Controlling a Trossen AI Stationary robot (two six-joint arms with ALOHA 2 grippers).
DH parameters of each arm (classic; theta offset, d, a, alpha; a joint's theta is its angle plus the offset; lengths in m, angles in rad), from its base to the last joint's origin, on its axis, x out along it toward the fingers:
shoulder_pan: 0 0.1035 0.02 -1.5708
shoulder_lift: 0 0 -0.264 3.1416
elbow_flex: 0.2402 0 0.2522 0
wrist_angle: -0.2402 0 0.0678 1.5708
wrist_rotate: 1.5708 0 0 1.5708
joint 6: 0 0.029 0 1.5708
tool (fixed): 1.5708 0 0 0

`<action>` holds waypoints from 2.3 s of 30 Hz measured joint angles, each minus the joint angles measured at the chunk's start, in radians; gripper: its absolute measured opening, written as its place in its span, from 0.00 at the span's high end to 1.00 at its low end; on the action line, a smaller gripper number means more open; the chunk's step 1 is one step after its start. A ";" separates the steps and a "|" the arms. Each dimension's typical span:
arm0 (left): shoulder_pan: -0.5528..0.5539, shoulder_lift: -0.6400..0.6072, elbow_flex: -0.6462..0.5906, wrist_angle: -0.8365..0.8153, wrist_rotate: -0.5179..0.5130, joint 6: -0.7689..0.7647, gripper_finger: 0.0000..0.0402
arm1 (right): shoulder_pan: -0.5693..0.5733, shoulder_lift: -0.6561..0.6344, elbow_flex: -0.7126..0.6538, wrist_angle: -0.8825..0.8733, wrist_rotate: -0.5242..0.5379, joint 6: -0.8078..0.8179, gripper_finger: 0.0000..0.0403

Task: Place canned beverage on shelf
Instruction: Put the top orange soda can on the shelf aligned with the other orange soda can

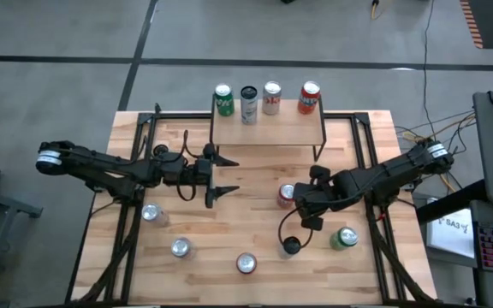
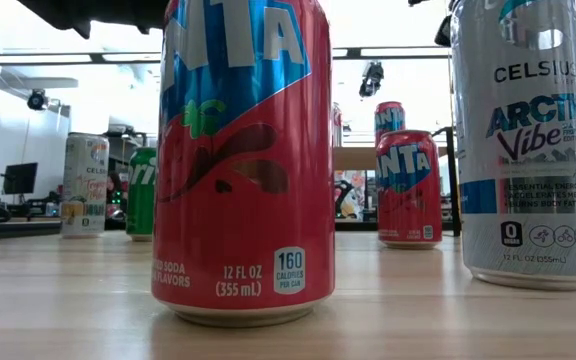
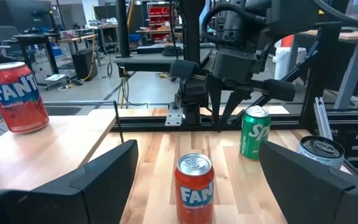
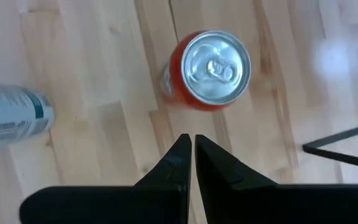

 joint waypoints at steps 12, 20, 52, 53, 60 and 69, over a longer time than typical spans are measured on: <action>0.000 0.000 0.000 0.000 0.000 0.000 0.20 | 0.000 0.000 0.000 0.083 0.052 -0.026 0.96; 0.000 0.000 0.000 0.000 0.001 0.000 0.20 | 0.000 0.000 0.000 0.094 0.085 -0.033 0.77; 0.000 0.001 0.000 0.000 0.002 0.003 0.20 | -0.001 0.001 -0.127 0.241 0.248 -0.059 0.23; 0.000 0.001 0.000 0.000 0.002 0.003 0.20 | -0.001 -0.001 -0.138 0.266 0.250 -0.068 0.23; 0.000 0.001 0.000 0.000 0.002 0.003 0.20 | -0.003 -0.029 -0.230 0.441 0.257 -0.121 0.24; 0.000 0.001 0.000 0.000 0.002 0.003 0.20 | -0.003 -0.081 -0.369 0.622 0.331 -0.167 0.22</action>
